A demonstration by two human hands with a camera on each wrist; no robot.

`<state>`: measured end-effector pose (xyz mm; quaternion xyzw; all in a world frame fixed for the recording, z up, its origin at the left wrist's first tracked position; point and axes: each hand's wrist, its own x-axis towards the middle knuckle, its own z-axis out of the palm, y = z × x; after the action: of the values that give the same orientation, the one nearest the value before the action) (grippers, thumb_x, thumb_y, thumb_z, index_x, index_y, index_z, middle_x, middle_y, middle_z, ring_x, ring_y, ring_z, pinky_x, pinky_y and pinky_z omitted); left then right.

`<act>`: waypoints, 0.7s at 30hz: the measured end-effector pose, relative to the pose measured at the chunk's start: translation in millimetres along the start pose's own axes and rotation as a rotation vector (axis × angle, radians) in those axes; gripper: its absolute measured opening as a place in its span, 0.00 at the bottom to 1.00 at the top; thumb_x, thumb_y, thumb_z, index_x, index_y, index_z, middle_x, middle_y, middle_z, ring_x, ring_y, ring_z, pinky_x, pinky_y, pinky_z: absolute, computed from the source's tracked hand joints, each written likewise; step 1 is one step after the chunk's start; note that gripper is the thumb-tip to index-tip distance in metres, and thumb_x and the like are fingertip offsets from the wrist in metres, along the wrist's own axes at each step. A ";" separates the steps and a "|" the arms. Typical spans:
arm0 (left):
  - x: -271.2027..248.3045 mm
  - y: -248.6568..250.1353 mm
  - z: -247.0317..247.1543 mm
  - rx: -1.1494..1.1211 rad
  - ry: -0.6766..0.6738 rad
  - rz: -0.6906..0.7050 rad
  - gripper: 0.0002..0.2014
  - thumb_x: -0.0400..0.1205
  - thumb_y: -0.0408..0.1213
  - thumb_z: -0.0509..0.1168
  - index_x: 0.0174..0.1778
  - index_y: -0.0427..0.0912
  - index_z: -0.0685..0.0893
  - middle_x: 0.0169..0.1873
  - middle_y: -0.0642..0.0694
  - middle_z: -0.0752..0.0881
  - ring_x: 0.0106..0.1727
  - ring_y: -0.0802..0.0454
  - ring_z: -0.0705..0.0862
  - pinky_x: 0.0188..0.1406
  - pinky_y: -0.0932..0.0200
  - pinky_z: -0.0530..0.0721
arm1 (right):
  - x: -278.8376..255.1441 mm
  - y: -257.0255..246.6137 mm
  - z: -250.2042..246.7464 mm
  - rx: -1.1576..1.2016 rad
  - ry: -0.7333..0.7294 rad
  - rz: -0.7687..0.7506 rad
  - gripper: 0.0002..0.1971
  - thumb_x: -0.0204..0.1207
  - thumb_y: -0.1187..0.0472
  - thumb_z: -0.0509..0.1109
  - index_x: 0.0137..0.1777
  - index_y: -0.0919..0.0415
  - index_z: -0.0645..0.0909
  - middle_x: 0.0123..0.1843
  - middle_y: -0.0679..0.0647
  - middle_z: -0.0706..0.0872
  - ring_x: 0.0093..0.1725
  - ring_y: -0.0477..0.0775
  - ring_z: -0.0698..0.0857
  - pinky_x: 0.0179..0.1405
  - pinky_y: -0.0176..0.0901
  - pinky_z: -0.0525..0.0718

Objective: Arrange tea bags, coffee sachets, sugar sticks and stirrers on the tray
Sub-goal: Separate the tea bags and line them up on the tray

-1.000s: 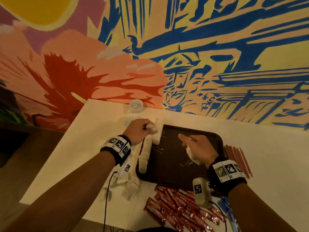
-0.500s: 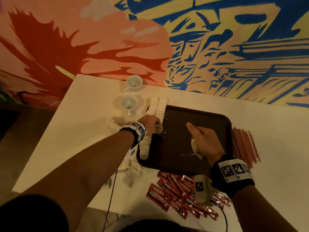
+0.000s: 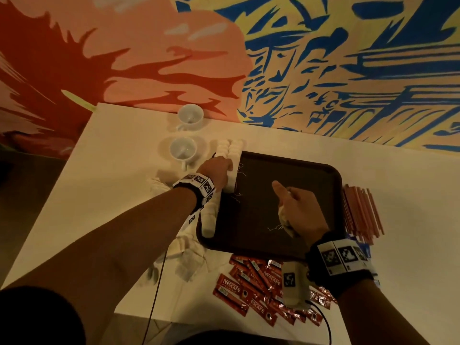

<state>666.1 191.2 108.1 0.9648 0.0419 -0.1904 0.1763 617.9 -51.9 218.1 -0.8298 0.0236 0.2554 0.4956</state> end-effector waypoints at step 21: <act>-47.7 43.1 -28.0 -0.064 -0.007 0.143 0.09 0.81 0.47 0.71 0.56 0.53 0.85 0.54 0.53 0.81 0.59 0.52 0.81 0.57 0.58 0.77 | -5.6 -8.1 -2.7 0.217 -0.030 -0.050 0.31 0.87 0.37 0.56 0.30 0.61 0.69 0.22 0.58 0.70 0.18 0.51 0.69 0.20 0.33 0.72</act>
<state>638.3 160.2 164.5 0.9585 -0.0216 -0.1792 0.2205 616.4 -51.2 228.2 -0.7678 0.0229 0.2516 0.5888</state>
